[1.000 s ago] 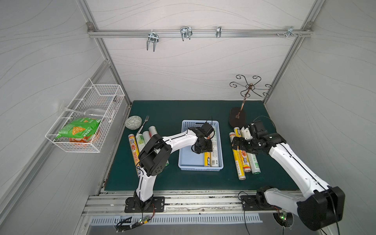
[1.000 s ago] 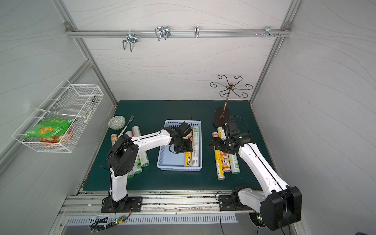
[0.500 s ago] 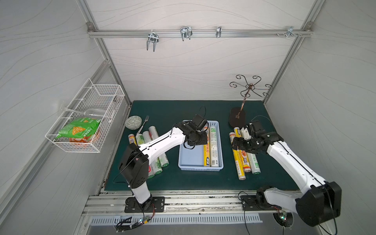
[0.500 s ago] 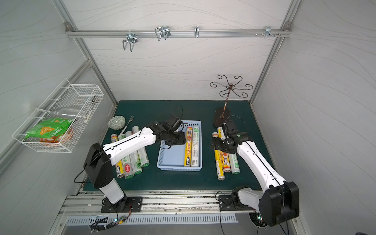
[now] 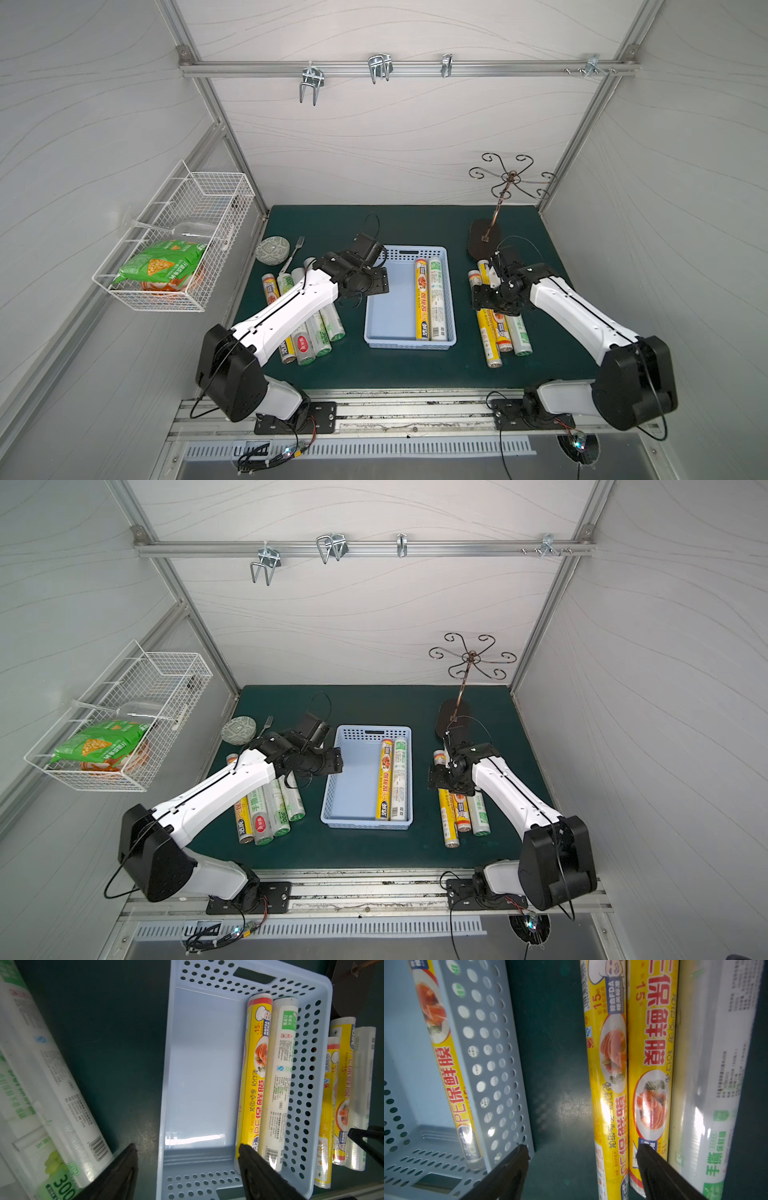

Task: Put the plastic wrap into the basket
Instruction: Place the plastic wrap in the basket, then pick up the plastic wrap from the center of the board.

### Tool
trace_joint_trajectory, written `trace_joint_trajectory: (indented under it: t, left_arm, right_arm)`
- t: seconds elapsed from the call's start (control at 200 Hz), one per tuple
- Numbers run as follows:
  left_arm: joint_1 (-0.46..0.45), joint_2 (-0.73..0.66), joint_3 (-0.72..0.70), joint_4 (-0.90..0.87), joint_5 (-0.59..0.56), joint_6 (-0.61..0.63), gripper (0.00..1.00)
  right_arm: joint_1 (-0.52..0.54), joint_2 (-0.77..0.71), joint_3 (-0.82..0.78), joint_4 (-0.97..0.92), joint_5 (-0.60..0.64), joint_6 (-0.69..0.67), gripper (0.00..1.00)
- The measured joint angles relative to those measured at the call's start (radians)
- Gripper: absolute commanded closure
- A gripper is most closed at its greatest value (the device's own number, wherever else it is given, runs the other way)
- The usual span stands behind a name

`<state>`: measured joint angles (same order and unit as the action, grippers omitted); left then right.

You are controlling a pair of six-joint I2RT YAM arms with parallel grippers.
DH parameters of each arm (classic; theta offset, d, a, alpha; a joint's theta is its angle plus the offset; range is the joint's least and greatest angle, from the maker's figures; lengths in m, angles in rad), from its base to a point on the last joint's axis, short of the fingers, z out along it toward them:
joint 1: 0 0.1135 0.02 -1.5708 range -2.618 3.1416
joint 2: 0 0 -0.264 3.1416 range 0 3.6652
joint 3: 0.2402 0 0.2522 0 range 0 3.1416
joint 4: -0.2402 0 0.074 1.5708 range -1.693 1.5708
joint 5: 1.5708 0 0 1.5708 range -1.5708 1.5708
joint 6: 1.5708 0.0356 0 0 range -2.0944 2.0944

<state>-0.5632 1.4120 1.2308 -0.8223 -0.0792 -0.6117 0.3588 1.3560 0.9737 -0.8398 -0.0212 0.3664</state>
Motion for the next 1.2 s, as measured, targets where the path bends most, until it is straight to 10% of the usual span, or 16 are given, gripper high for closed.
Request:
trace_joint_trajectory:
  t: [0.2, 1.201]
  left_arm:
    - [0.082, -0.092, -0.034, -0.029, -0.039, 0.028, 0.01]
    - [0.14, -0.262, -0.048, -0.116, -0.048, 0.063, 0.01]
  right_arm:
    - [0.03, 0.063, 0.0, 0.005, 0.027, -0.001, 0.15]
    - [0.079, 0.196, 0.0, 0.048, 0.101, -0.002, 0.22]
